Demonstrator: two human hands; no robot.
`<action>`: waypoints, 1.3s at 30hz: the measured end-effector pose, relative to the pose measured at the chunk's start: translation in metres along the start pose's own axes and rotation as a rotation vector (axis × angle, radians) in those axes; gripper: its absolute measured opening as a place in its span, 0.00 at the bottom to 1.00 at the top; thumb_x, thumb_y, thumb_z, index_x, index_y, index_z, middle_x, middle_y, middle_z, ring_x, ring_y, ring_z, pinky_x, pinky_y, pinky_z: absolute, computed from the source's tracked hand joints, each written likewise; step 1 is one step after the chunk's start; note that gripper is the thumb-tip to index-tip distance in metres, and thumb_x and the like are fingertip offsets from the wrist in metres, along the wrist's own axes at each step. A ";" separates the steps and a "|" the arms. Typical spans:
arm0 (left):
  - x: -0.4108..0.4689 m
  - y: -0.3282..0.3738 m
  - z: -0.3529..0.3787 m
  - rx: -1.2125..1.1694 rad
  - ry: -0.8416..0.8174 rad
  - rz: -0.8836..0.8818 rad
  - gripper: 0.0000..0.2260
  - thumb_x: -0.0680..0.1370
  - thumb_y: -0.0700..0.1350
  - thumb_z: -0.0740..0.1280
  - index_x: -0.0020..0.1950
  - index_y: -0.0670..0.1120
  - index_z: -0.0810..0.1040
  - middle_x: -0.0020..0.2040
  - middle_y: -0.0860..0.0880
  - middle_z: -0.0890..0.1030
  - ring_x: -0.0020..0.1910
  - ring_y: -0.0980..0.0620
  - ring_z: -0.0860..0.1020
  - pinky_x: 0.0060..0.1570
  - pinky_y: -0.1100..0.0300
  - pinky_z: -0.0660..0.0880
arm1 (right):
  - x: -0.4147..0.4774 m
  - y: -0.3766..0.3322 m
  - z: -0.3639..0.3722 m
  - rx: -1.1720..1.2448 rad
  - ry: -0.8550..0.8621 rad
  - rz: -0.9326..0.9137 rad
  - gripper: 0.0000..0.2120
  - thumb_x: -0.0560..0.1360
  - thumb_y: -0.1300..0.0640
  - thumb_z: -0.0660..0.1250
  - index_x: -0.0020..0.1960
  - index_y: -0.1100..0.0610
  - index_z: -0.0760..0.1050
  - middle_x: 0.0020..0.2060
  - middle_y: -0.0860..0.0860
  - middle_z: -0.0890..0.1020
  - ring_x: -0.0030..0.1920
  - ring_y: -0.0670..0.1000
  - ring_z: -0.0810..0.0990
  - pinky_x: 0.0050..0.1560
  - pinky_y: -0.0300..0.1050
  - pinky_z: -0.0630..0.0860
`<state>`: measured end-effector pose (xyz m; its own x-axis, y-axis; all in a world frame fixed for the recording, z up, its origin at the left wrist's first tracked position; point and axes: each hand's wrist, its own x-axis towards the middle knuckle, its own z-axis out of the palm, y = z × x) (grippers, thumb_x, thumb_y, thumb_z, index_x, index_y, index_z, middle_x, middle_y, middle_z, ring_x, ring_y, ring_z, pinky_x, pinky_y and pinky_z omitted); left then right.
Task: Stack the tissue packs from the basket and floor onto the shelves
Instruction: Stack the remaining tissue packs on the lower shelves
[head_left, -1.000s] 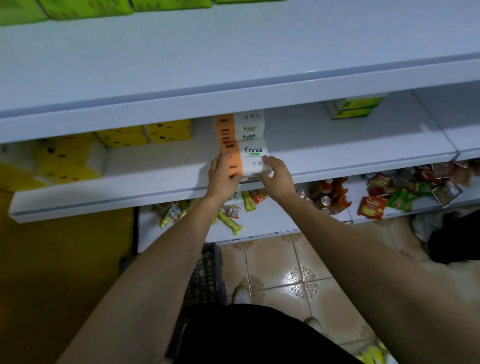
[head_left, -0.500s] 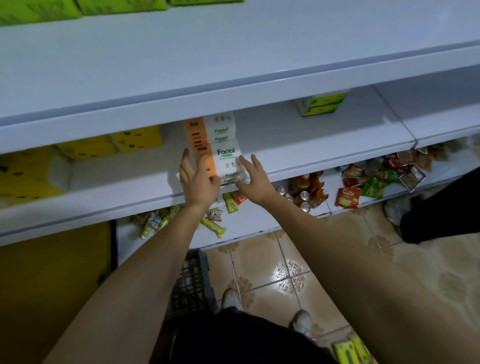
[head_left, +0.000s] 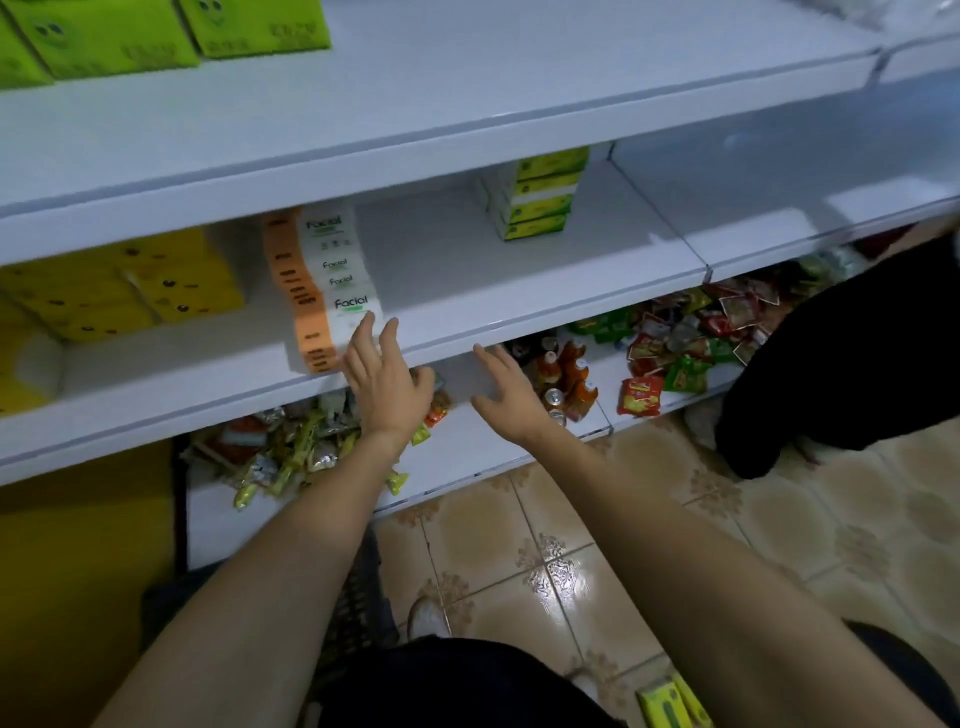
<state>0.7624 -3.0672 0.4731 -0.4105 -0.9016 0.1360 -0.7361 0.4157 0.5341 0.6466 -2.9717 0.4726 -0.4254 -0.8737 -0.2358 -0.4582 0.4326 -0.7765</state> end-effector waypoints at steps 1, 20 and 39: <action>-0.009 0.013 0.007 0.001 -0.019 0.006 0.27 0.73 0.42 0.64 0.71 0.41 0.63 0.74 0.41 0.57 0.73 0.39 0.54 0.72 0.47 0.50 | -0.010 0.013 -0.009 0.018 0.021 0.002 0.29 0.77 0.58 0.61 0.75 0.52 0.55 0.76 0.54 0.52 0.75 0.55 0.51 0.71 0.55 0.60; -0.236 0.201 0.227 0.060 -1.194 0.341 0.14 0.78 0.41 0.61 0.63 0.39 0.72 0.60 0.42 0.76 0.59 0.45 0.74 0.58 0.60 0.68 | -0.280 0.307 -0.060 0.442 0.397 0.887 0.21 0.75 0.62 0.61 0.68 0.59 0.67 0.57 0.59 0.76 0.57 0.57 0.76 0.58 0.46 0.70; -0.469 0.127 0.662 0.393 -1.586 0.916 0.22 0.78 0.38 0.59 0.72 0.41 0.62 0.68 0.37 0.64 0.67 0.40 0.66 0.63 0.55 0.64 | -0.397 0.704 0.139 0.668 0.659 1.399 0.26 0.77 0.59 0.61 0.73 0.55 0.59 0.68 0.58 0.68 0.65 0.57 0.71 0.59 0.47 0.68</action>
<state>0.5050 -2.5125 -0.0748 -0.5819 0.4273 -0.6919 0.0023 0.8516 0.5241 0.6013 -2.3516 -0.0618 -0.5006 0.3829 -0.7764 0.8413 0.4266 -0.3320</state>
